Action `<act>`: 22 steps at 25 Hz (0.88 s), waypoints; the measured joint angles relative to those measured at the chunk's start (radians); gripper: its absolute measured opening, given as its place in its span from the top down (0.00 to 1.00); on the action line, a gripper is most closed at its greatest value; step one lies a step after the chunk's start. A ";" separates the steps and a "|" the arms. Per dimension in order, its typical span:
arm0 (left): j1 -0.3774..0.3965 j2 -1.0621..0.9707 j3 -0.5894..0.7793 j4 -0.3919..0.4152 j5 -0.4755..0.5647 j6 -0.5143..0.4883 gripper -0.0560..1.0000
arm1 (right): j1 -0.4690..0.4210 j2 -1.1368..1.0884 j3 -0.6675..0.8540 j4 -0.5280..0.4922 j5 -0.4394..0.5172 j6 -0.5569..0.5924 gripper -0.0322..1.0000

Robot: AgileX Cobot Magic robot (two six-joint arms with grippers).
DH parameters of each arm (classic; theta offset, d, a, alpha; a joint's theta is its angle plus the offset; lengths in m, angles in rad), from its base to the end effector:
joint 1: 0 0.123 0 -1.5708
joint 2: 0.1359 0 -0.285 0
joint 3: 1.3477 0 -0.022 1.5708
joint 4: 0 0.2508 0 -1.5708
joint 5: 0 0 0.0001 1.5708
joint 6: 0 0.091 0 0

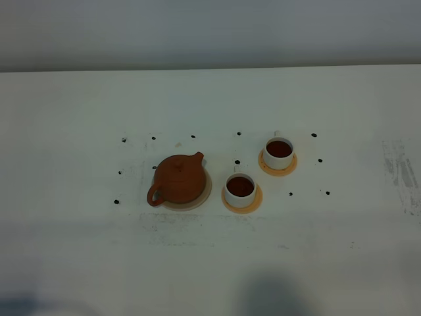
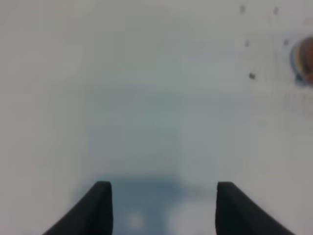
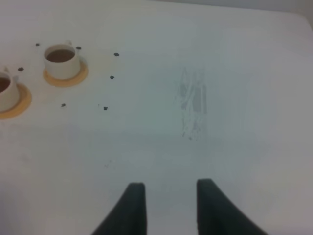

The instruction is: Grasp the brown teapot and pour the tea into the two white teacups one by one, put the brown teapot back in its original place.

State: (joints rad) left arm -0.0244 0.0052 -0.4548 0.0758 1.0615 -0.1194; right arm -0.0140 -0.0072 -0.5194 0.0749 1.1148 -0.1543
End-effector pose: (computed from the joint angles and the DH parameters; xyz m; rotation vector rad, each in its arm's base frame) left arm 0.0008 0.0060 0.2648 -0.1006 2.0906 0.0047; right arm -0.0106 0.0063 0.2784 -0.1521 2.0639 -0.0135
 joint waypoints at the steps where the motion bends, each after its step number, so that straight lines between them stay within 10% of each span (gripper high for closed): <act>1: 0.001 -0.006 0.000 0.000 0.000 0.001 0.50 | 0.000 0.000 0.000 0.000 0.000 0.000 0.72; 22: 0.019 -0.011 0.000 -0.007 0.000 0.030 0.50 | 0.000 0.000 0.000 0.000 0.000 0.000 0.72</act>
State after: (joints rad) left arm -0.0058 -0.0055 -0.4548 0.0684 1.0615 -0.0898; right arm -0.0140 -0.0072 -0.5194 0.0749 1.1147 -0.1543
